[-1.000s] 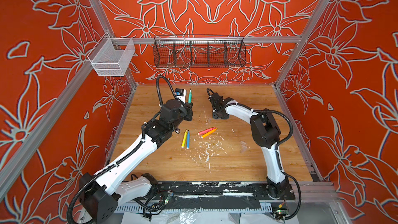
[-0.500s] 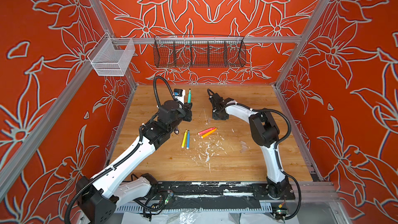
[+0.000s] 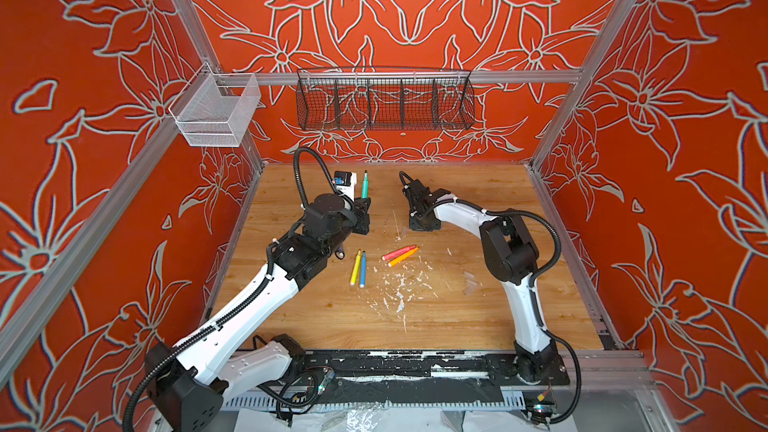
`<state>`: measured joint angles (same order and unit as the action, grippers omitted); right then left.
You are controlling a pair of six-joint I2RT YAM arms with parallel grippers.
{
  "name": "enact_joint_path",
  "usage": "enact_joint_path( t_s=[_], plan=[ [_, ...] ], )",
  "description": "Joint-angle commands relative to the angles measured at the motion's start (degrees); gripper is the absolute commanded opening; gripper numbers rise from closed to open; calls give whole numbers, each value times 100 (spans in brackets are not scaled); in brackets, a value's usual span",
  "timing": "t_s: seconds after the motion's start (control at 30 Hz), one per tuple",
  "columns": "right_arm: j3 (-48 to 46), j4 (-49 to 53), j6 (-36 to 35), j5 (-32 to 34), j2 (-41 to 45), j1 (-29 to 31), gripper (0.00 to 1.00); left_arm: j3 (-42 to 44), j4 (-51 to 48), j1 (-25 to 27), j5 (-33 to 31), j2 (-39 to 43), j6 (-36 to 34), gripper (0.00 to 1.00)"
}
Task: Insert the pens into the pen caps
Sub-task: 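Lower the right gripper and grasp one translucent cap upright, then lift the cap with the right gripper and bring it above the green marker tip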
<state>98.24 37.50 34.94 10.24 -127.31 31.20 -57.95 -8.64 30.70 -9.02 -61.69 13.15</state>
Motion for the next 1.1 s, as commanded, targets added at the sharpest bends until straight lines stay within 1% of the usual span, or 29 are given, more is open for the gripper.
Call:
enact_joint_path(
  t_s=[0.0,0.07,0.2,0.33,0.43,0.5,0.57,0.7,0.8,0.93,1.07],
  plan=[
    [-48,245,80,112,-218,-35,12,82,65,-11,68,113,55,0],
    [-223,141,105,67,-58,-34,9,91,82,-11,135,111,43,0],
    [-1030,-383,216,-71,878,-32,7,194,325,-11,607,149,31,0],
    [-1987,-823,317,-85,2386,-28,4,180,501,-11,1399,64,36,0],
    [-2785,-1205,376,-95,3660,-25,4,162,611,-8,1896,-17,70,0],
    [-3263,-1414,411,-109,4484,-17,0,159,683,-2,2182,-55,121,0],
    [-3653,-1658,393,-194,5283,-8,0,170,745,13,2476,-71,167,0],
    [-4084,-2207,315,-709,6624,14,0,201,844,59,2926,-42,269,0],
    [-4268,-2947,175,-1346,7327,19,0,267,968,74,3328,50,426,0],
    [-4587,-4308,282,-2162,7902,56,0,379,1119,93,3710,221,566,0],
    [-4905,-5480,472,-2527,8187,160,0,449,1162,105,3729,337,619,0]
  ],
)
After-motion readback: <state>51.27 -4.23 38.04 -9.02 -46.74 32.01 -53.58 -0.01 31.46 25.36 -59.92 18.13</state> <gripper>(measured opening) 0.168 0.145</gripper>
